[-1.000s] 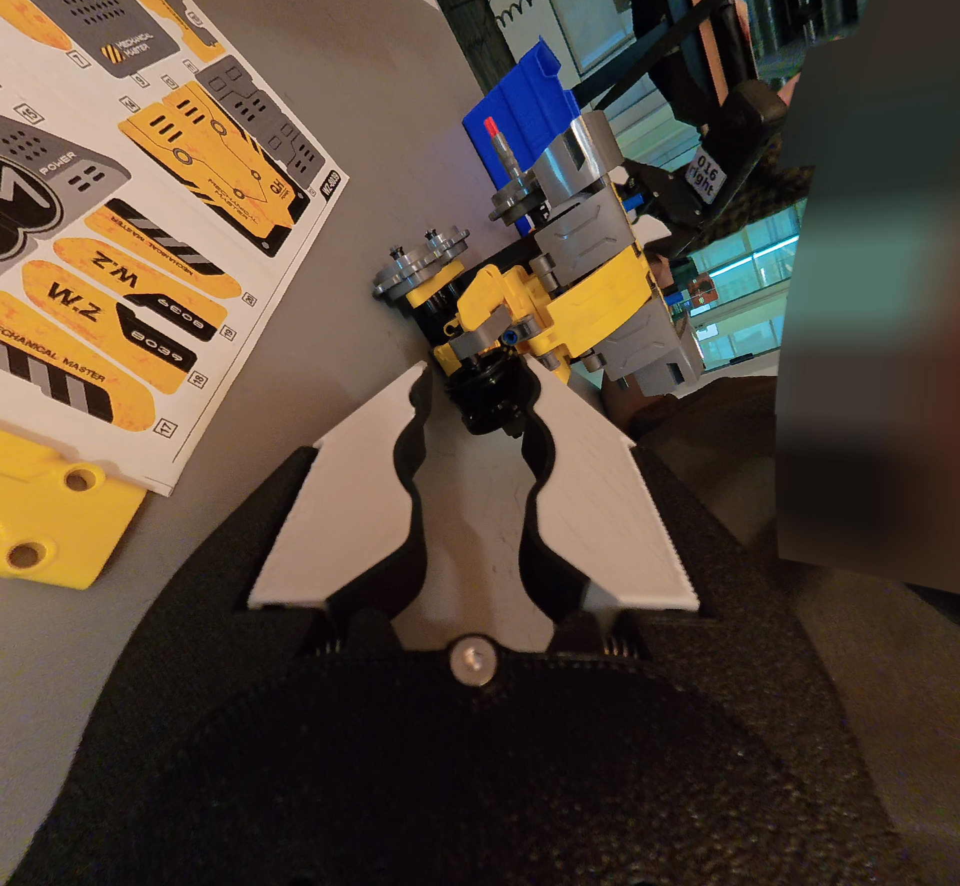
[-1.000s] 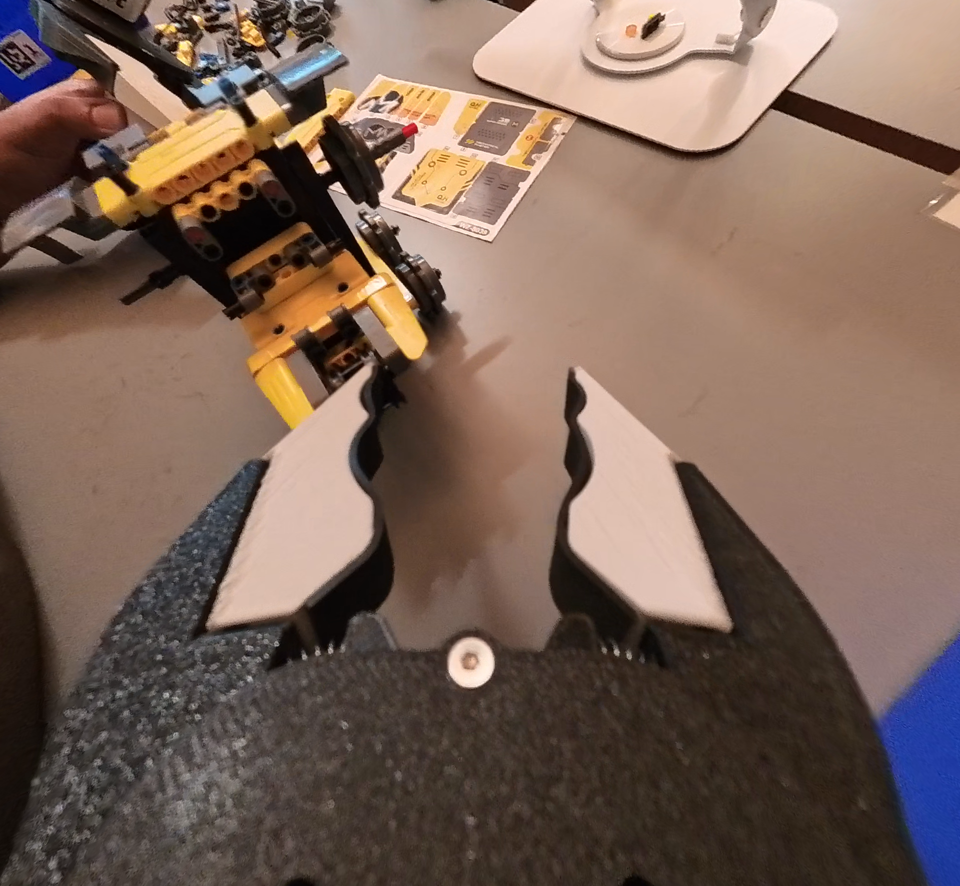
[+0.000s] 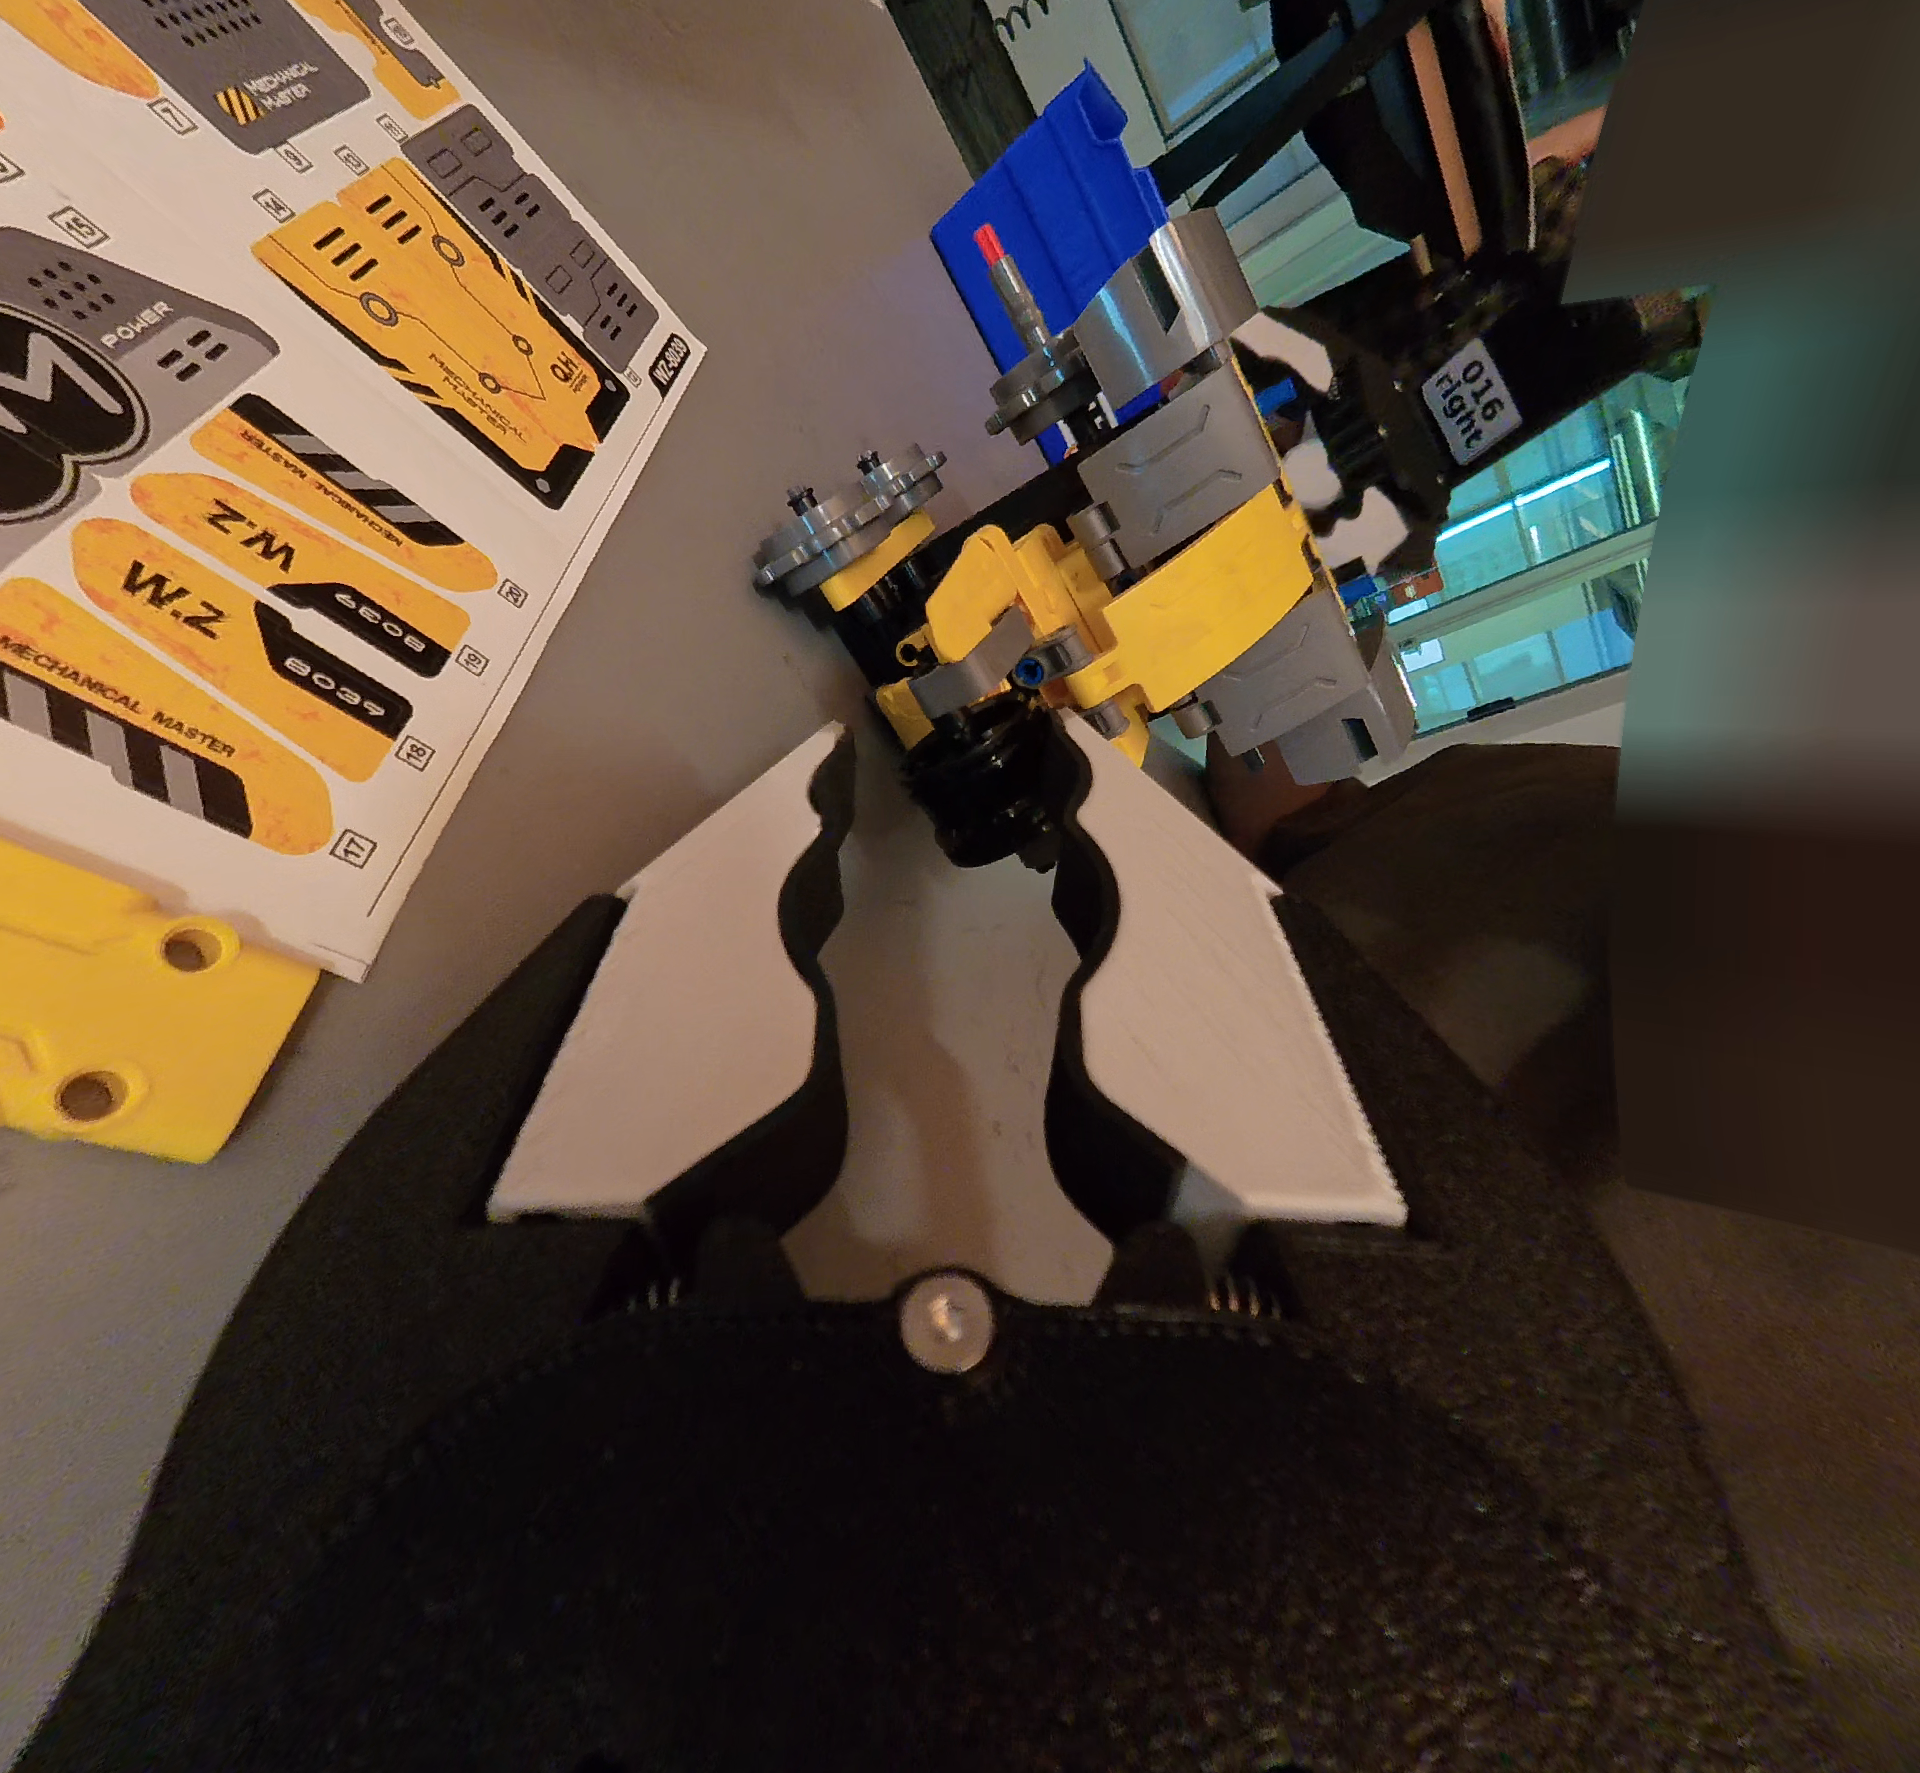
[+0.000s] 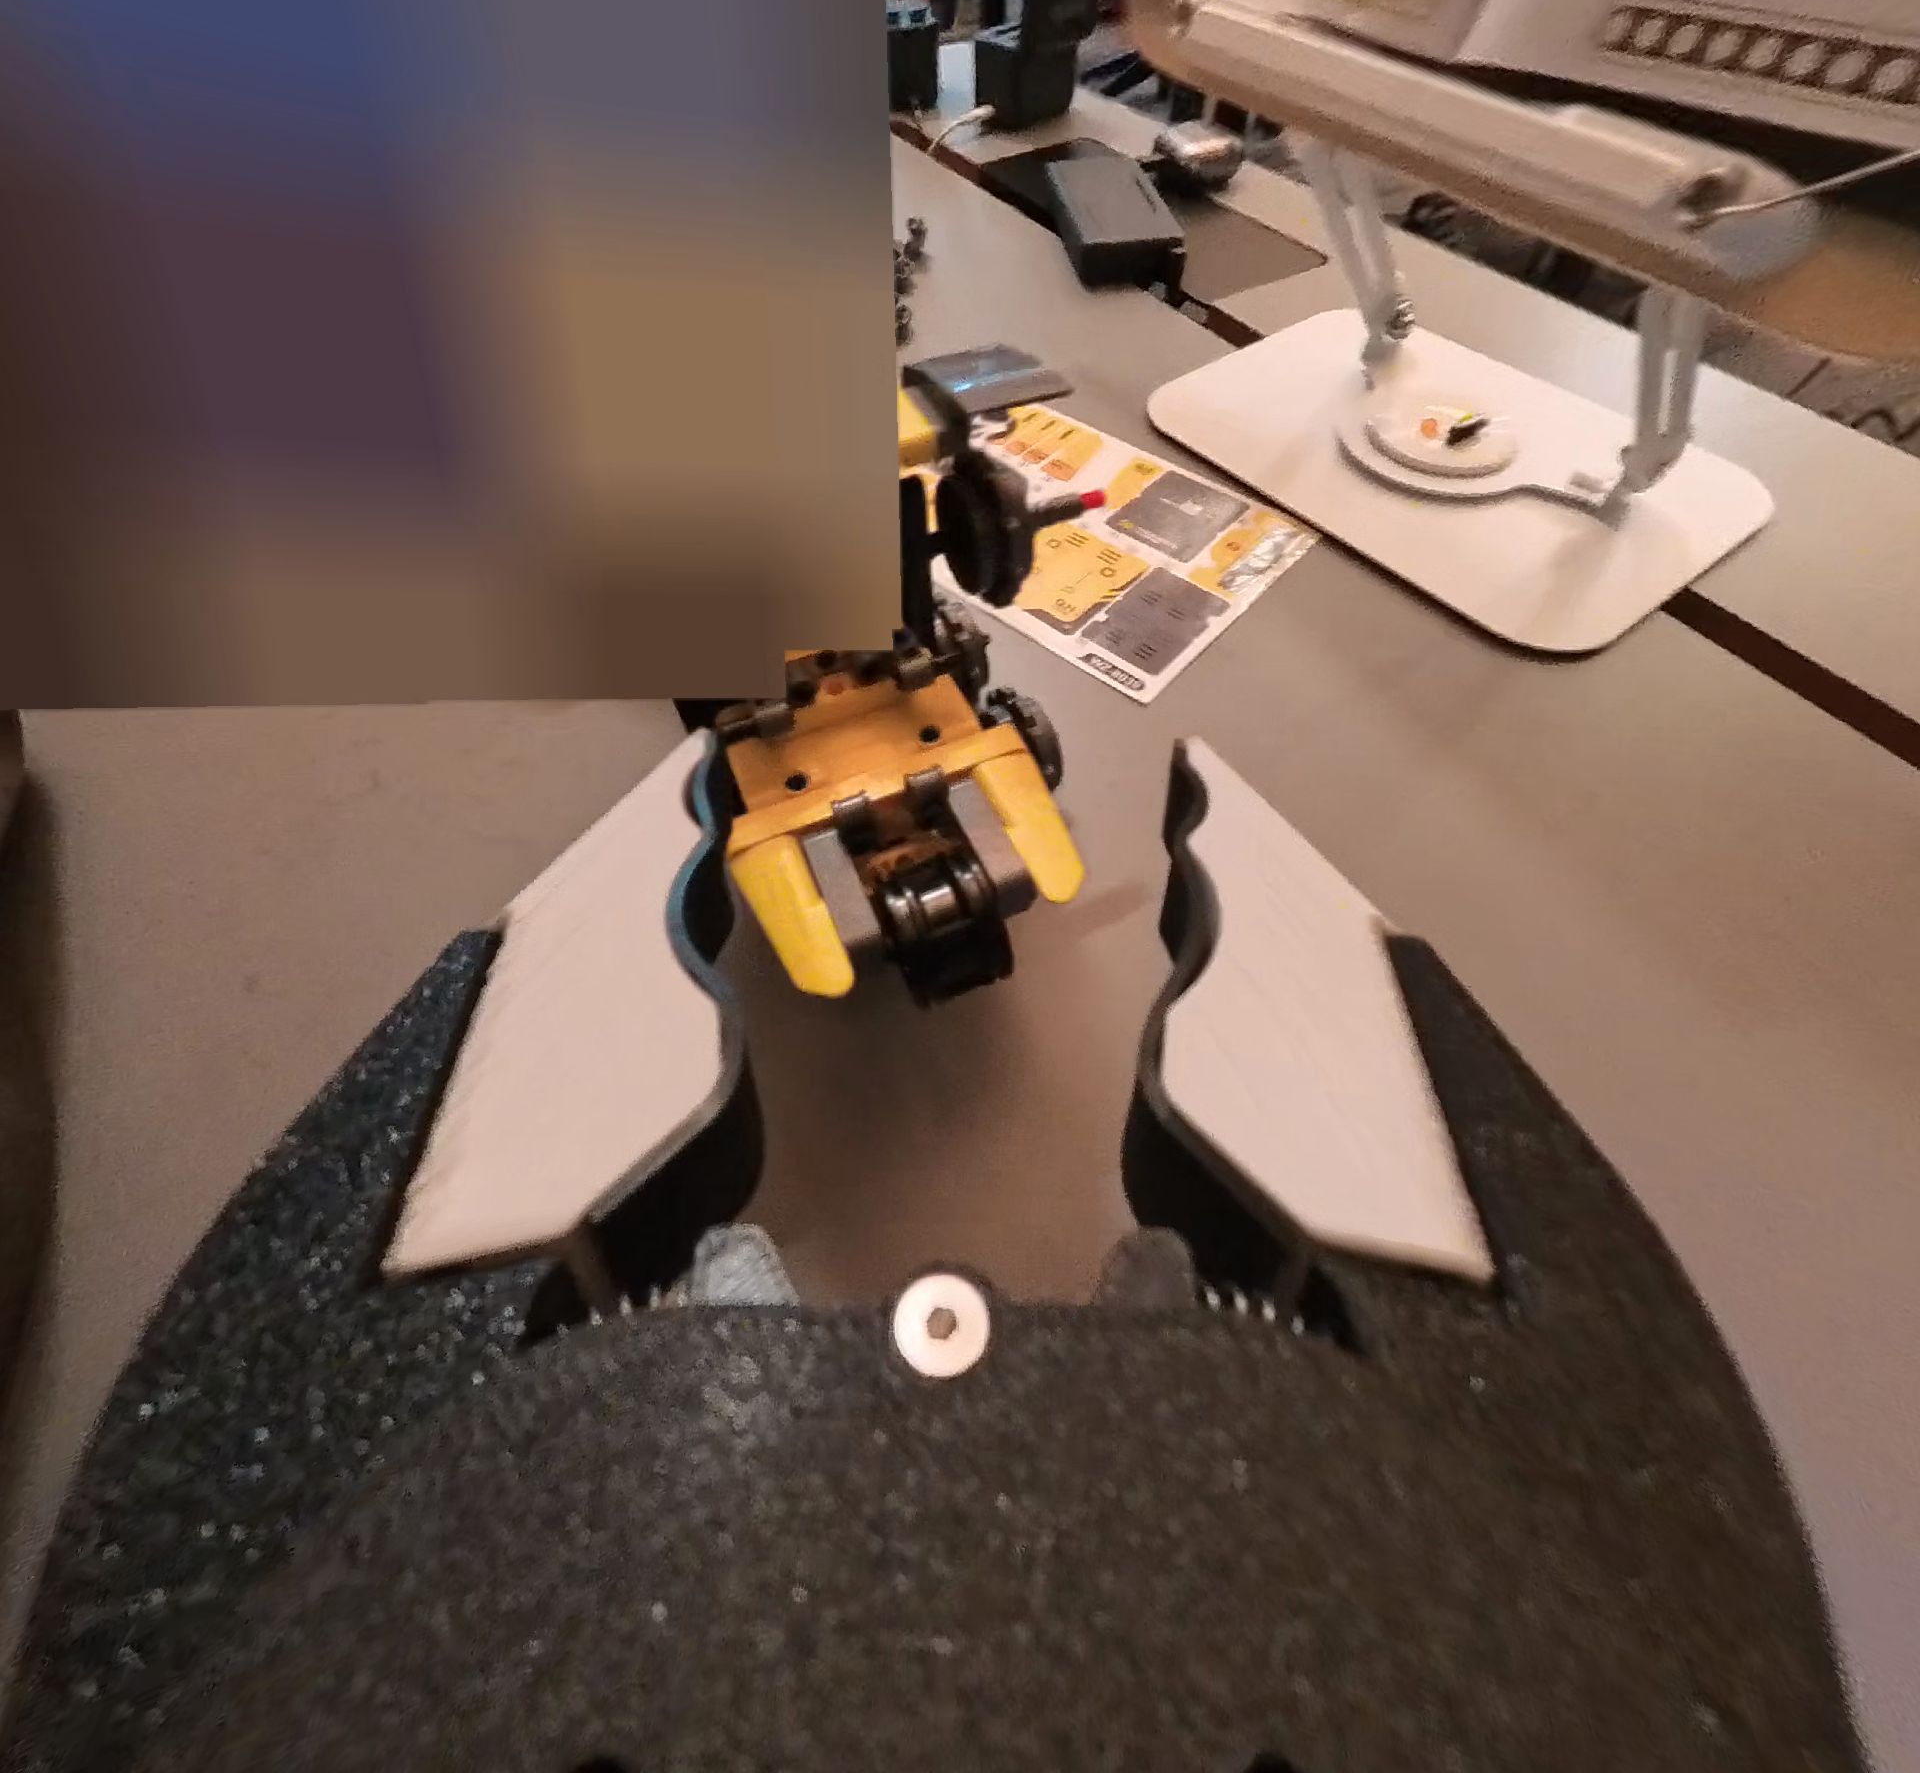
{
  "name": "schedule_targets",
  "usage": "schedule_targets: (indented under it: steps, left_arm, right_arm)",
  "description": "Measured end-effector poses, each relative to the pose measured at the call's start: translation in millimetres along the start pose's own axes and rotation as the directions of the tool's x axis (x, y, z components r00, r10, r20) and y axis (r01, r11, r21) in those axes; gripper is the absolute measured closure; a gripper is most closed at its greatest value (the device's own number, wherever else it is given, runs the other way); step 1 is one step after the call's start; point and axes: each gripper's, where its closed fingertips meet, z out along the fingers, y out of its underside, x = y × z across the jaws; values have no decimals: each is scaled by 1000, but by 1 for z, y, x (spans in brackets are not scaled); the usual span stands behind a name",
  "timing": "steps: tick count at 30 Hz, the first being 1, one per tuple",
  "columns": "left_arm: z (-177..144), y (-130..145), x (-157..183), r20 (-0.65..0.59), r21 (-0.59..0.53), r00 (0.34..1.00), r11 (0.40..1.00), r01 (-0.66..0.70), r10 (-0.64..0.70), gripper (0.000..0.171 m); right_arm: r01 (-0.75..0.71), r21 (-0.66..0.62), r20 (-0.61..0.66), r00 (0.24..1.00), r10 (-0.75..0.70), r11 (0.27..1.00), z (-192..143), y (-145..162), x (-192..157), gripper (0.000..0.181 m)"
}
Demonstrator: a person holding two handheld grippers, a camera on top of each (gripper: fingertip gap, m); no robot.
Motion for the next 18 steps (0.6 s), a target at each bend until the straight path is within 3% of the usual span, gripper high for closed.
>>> schedule_targets:
  steps: [4, 18]
  left_arm:
    - [-3, 0, -2, 24, -8, 999, 1000, -23, 23, 135]
    - [-9, 0, -4, 57, -35, 998, 999, -36, 38, 132]
  right_arm:
    - [55, -87, -13, 998, -56, 995, 15, 19, -3, 95]
    - [12, -87, 31, 999, -9, 996, 16, 22, -7, 108]
